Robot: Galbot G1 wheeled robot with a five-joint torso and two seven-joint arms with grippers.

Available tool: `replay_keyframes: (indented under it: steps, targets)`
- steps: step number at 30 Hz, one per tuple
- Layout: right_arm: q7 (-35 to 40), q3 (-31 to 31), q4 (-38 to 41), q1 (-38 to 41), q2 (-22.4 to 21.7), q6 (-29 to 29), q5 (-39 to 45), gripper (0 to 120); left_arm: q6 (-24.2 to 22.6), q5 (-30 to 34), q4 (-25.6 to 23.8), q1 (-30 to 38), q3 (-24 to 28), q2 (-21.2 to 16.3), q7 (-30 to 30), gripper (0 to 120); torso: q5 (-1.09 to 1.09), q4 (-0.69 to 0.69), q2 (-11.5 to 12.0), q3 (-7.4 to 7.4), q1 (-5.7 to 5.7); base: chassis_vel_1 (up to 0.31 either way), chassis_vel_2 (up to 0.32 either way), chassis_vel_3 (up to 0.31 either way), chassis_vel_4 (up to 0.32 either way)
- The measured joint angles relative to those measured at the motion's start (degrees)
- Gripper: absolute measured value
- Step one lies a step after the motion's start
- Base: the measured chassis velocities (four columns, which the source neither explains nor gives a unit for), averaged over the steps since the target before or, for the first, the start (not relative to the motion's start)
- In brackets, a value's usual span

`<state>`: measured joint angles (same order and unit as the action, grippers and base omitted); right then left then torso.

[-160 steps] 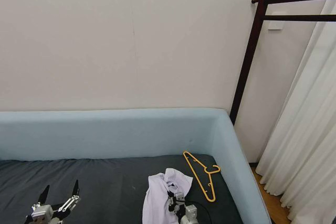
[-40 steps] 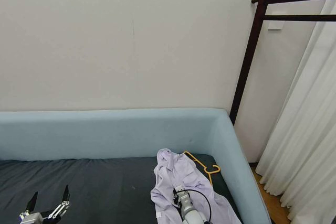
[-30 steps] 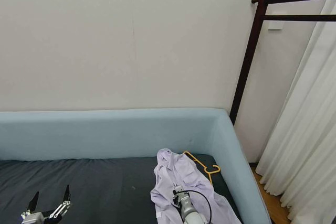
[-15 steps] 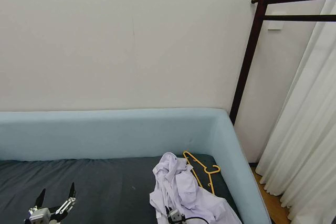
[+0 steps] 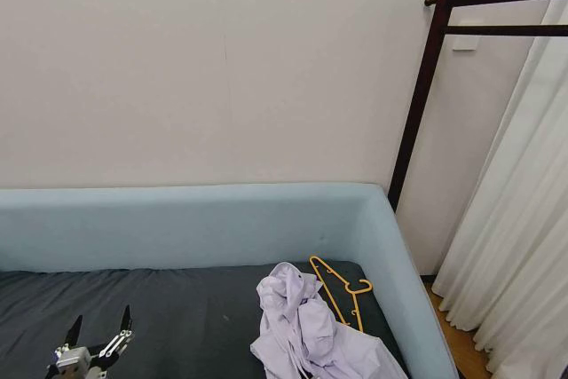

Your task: Pick up the clothes from the sofa and hang them on the clothes hanger.

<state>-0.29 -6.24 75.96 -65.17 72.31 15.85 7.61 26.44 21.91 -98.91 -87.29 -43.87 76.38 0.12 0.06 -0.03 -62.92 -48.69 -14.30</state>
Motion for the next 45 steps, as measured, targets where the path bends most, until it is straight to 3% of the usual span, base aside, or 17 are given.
replay_keyframes:
  steps: [2, 4, 7, 8, 11, 15, 18, 21, 23, 26, 29, 40, 45]
  targets:
    - [-1.12, -0.39, -0.84, 1.68, 2.1, 3.85, 1.84, 34, -0.01, -0.16, -0.35, -0.34, -0.05, 0.13, 0.01, 100, 0.0, 0.01, 0.0, 0.0, 0.0, 0.0, 0.0, 0.0, 0.0]
    - [0.83, -0.72, -1.7, 2.79, 3.62, 3.74, 1.74, 37, -0.01, -0.2, -0.54, -0.6, -0.18, 0.18, -0.03, 100, -0.01, 0.0, 0.0, 0.0, 0.0, 0.0, 0.0, 0.0, 0.0]
    - [11.75, -1.07, -5.93, 6.58, 9.14, -2.66, -0.54, 50, -0.01, -0.3, -1.21, -1.51, -0.68, 0.25, -0.03, 100, -0.01, 0.02, 0.0, 0.0, 0.0, 0.0, 0.0, 0.0, 0.0]
    - [11.75, -1.07, -5.93, 6.58, 9.14, -2.66, -0.54, 50, -0.01, -0.3, -1.21, -1.51, -0.68, 0.25, -0.03, 100, -0.01, 0.02, 0.0, 0.0, 0.0, 0.0, 0.0, 0.0, 0.0]
    - [16.62, 0.15, -13.62, 10.71, 15.11, -5.76, -2.85, 67, 0.0, -0.34, -2.22, -2.54, -1.43, 0.27, -0.02, 100, -0.01, 0.02, 0.0, 0.0, -0.01, 0.0, 0.0, 0.0, 0.0]
    - [20.6, 2.61, -21.02, 13.87, 19.13, -6.58, -6.52, 80, 0.02, -0.34, -2.97, -3.4, -2.22, 0.4, -0.04, 100, -0.01, 0.01, 0.0, -0.01, -0.01, 0.0, 0.0, 0.0, 0.0]
    - [23.26, 4.85, -25.47, 15.69, 20.1, -6.44, -9.59, 86, 0.24, -0.33, -3.37, -4.07, -2.75, 0.57, -0.07, 100, 0.0, 0.02, 0.0, 0.0, -0.01, 0.0, 0.0, 0.0, 0.0]
    - [24.6, 6.32, -27.63, 16.52, 20.15, -6.24, -11.17, 81, 0.48, -0.32, -3.59, -4.5, -3.05, 0.73, -0.06, 100, -0.02, -0.01, 0.01, -0.01, -0.01, 0.0, 0.0, 0.0, 0.0]
    - [25.43, 7.63, -29.08, 17.16, 20.16, -6.04, -11.88, 71, 0.76, -0.32, -3.9, -4.91, -3.39, 0.97, -0.04, 100, 0.0, -0.01, 0.0, -0.01, -0.01, 0.0, 0.0, 0.0, 0.0]
    - [25.46, 8.36, -29.7, 17.36, 20.11, -5.94, -12.1, 67, 0.82, -0.33, -4.1, -5.09, -3.49, 1.19, -0.04, 100, 0.0, 0.01, 0.0, -0.01, -0.01, 0.0, 0.0, 0.0, 0.0]
    - [24.97, 9.22, -30.79, 17.51, 20.03, -5.54, -12.4, 54, 0.9, -0.72, -4.48, -5.26, -3.49, 1.79, -0.02, 100, 0.0, 0.01, 0.0, 0.0, -0.01, 0.0, 0.0, 0.0, 0.0]
    - [24.71, 9.6, -31.87, 17.64, 19.89, -5.14, -14.22, 49, 1.0, -1.33, -4.06, -4.68, -3.1, 2.36, 0.02, 100, 0.0, 0.01, 0.01, 0.0, -0.01, 0.0, 0.0, 0.0, 0.0]
    - [24.43, 9.6, -30.59, 17.18, 19.86, -4.65, -14.43, 31, 0.86, -1.36, -3.2, -3.92, -2.91, 2.13, 0.02, 100, 0.0, 0.01, 0.01, -0.01, -0.01, 0.0, 0.0, 0.0, 0.0]
